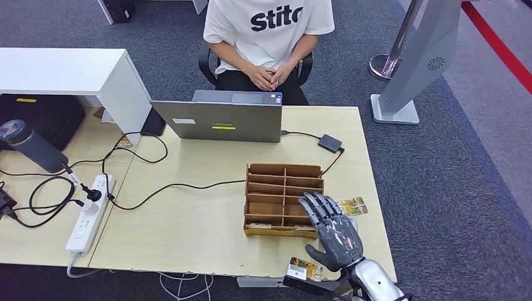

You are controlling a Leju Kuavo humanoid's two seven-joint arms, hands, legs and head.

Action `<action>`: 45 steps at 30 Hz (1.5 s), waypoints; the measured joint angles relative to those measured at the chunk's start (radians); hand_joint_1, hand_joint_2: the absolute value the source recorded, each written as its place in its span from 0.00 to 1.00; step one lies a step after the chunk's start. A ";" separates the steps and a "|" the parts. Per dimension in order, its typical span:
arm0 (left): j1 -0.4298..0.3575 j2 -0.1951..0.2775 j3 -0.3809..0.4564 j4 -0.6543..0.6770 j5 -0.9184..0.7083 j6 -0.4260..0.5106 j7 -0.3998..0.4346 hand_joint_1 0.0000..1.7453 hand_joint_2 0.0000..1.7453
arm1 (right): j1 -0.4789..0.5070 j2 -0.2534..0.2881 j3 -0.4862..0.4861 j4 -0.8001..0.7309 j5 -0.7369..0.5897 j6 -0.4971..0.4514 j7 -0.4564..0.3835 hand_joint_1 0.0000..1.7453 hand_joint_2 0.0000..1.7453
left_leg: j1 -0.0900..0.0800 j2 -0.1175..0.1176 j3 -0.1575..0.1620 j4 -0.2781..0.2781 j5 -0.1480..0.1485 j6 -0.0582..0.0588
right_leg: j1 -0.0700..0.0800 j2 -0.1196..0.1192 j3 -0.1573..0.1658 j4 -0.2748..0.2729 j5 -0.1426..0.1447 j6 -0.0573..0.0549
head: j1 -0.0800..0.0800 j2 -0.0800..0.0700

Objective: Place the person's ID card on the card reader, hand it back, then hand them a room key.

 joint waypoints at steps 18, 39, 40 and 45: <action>-0.002 0.000 0.010 0.000 -0.020 0.000 -0.003 0.00 1.00 | -0.002 -0.003 0.015 0.029 0.095 -0.033 0.071 0.99 1.00 | 0.000 0.000 0.000 0.000 0.000 0.000 | 0.000 0.000 0.000 0.000 0.000 0.000 | 0.000 0.000; -0.010 -0.006 0.025 0.000 -0.048 0.000 -0.003 0.00 1.00 | -0.035 -0.005 0.015 0.068 0.227 -0.100 0.150 1.00 1.00 | 0.000 0.000 0.000 0.000 0.000 0.000 | 0.000 0.000 0.001 0.000 0.000 0.000 | 0.000 0.000; -0.010 -0.006 0.026 0.000 -0.051 0.000 -0.003 0.00 1.00 | -0.036 -0.005 0.015 0.063 0.230 -0.106 0.150 1.00 1.00 | 0.000 0.000 0.000 0.000 0.000 0.000 | 0.000 0.000 0.001 0.000 0.000 0.000 | 0.000 0.000; -0.010 -0.007 0.031 0.000 -0.063 -0.001 -0.003 0.00 1.00 | -0.048 -0.005 0.015 -0.010 0.238 -0.125 0.145 1.00 1.00 | 0.000 0.000 0.000 0.000 0.000 0.000 | 0.000 0.000 0.001 0.000 0.000 0.000 | 0.000 0.000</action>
